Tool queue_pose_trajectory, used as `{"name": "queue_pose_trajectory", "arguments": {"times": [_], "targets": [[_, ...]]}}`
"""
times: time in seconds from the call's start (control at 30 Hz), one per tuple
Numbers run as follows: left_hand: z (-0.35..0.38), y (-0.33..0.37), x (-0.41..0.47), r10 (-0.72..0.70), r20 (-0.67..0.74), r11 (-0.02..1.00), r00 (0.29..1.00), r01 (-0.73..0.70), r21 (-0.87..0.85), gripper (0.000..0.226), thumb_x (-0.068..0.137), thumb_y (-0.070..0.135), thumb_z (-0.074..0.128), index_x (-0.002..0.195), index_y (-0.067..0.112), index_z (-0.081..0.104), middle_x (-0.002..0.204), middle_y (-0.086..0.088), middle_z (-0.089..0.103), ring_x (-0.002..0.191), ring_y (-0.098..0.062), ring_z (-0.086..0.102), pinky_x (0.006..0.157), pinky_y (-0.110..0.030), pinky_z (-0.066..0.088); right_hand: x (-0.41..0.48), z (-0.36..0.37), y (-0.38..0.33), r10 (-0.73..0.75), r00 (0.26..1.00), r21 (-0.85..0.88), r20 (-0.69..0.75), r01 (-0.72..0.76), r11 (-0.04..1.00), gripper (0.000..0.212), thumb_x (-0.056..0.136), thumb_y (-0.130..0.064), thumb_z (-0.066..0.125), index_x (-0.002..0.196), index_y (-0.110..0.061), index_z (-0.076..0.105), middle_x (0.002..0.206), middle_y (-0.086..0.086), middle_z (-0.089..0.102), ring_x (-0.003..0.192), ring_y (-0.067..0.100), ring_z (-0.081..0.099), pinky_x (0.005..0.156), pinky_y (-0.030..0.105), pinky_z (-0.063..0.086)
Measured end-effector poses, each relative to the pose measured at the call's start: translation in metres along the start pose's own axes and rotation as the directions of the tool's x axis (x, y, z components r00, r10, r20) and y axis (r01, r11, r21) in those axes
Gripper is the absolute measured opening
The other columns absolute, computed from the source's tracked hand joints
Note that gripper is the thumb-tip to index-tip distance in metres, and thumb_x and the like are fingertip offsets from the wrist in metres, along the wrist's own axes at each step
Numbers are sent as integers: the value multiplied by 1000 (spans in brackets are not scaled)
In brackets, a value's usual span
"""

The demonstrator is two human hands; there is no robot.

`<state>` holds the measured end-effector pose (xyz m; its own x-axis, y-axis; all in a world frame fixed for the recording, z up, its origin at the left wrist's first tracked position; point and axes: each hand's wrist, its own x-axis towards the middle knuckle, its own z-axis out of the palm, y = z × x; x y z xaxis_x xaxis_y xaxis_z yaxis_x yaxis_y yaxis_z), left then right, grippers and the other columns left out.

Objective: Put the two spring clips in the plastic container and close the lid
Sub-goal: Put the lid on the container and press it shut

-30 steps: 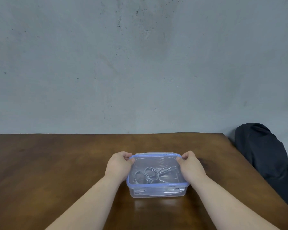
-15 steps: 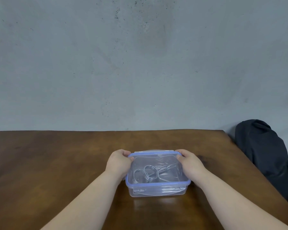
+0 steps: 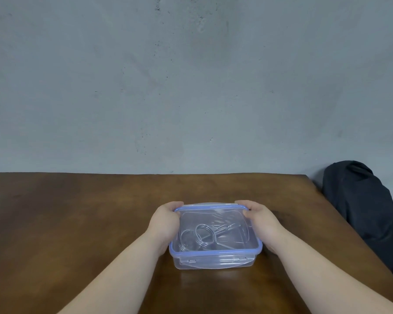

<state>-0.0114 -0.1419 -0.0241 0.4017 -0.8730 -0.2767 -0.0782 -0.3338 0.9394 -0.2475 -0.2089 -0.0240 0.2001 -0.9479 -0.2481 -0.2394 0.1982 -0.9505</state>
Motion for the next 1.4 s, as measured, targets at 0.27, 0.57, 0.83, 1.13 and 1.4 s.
{"name": "queue_pose_trajectory", "arguments": {"times": [0.27,0.57,0.83,1.13,1.4], "targets": [[0,-8,-9,2,136,879,991,63,-473,49,92,-7,50,133,18,56,124,-9,67,84,-25,77,62,-34,59,11,9,28,-24,996,522,86,-24,853,50,94,5,40,126,-19,71,130,-4,71,115,31,69,104,58,49],[-15,8,-11,158,551,504,819,-547,668,114,69,72,62,159,26,9,162,20,-9,149,-3,-19,124,-42,6,10,-13,4,-249,905,-474,345,397,785,50,101,-25,56,149,-31,45,159,-15,33,149,-1,15,125,39,18],[-4,15,-26,126,566,104,815,-578,809,132,56,71,67,158,23,-2,166,1,-3,151,-19,-10,120,-42,27,-4,-2,-19,-156,870,-803,468,492,336,107,69,-79,63,155,-28,24,155,-6,33,145,20,24,121,43,21],[-3,7,-42,153,531,195,834,-552,811,122,65,59,63,158,22,-7,167,3,-19,150,-13,-25,121,-40,22,-39,2,-13,-50,873,-829,486,478,289,131,66,-63,73,159,-23,-10,166,-14,-23,145,6,-35,124,41,17],[-6,-3,-45,260,527,306,809,-587,750,117,72,52,69,158,25,-5,166,10,-16,150,-10,-19,123,-32,14,-48,2,3,-216,860,-756,462,509,412,105,77,-37,71,161,-26,7,167,-18,-15,145,0,-32,114,26,34]]}}
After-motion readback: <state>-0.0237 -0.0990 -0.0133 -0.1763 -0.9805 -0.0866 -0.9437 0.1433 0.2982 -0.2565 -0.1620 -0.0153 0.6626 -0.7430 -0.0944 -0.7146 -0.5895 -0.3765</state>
